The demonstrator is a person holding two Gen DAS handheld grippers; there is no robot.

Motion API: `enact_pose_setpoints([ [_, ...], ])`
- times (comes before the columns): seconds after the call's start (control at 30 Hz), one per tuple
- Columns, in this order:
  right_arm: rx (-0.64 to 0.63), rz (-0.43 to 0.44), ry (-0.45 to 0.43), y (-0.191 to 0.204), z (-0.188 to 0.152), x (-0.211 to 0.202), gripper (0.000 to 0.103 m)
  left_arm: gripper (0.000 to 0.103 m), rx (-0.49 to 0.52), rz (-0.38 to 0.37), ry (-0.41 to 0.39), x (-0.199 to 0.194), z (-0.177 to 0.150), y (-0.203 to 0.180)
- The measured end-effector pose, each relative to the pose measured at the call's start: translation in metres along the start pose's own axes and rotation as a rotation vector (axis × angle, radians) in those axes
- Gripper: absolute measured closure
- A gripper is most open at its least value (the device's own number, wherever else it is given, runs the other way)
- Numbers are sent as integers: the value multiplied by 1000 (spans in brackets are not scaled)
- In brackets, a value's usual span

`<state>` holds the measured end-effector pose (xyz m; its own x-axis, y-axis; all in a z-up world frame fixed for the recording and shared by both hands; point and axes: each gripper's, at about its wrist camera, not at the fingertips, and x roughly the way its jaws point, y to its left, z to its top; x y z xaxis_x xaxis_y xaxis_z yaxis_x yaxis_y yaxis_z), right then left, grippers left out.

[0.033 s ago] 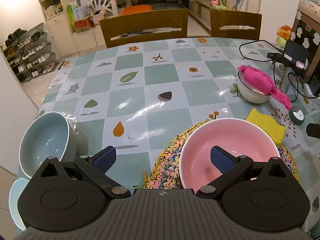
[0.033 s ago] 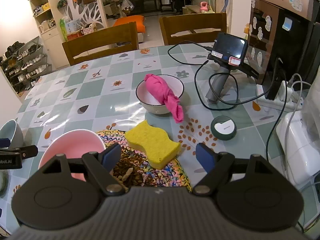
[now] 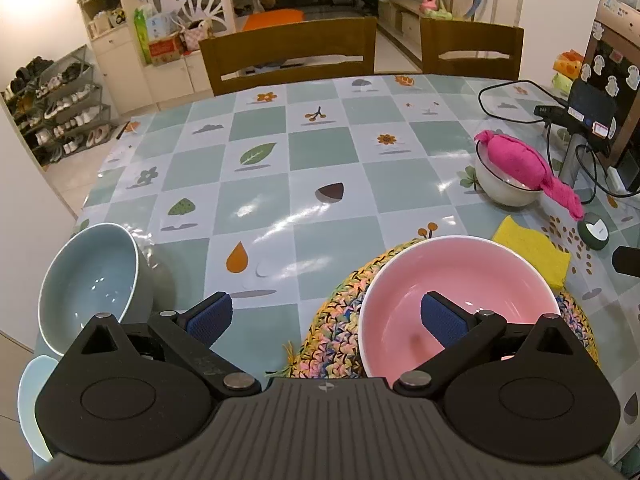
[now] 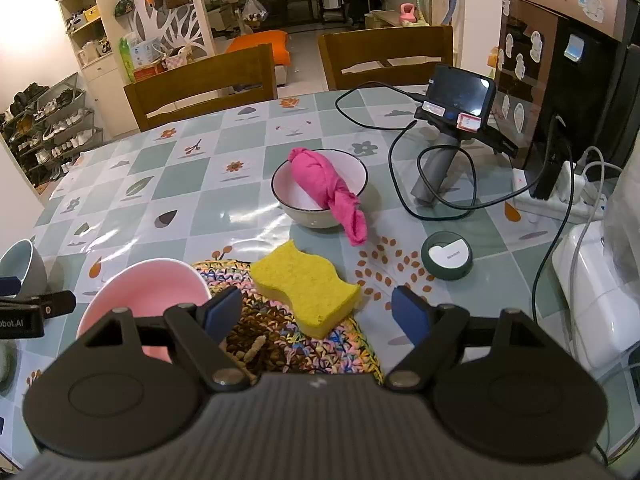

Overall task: Clean bowl
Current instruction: 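Move the left gripper toward the rim of the pink bowl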

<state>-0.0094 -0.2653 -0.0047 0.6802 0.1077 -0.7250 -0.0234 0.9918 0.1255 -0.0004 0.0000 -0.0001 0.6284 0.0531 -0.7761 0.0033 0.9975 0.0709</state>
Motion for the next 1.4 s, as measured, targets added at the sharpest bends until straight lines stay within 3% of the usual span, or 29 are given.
enact_pose_setpoints([
  [1.4,2,-4,5,0,-2,0,19,2,-7,-31,20,1,-3,-1],
])
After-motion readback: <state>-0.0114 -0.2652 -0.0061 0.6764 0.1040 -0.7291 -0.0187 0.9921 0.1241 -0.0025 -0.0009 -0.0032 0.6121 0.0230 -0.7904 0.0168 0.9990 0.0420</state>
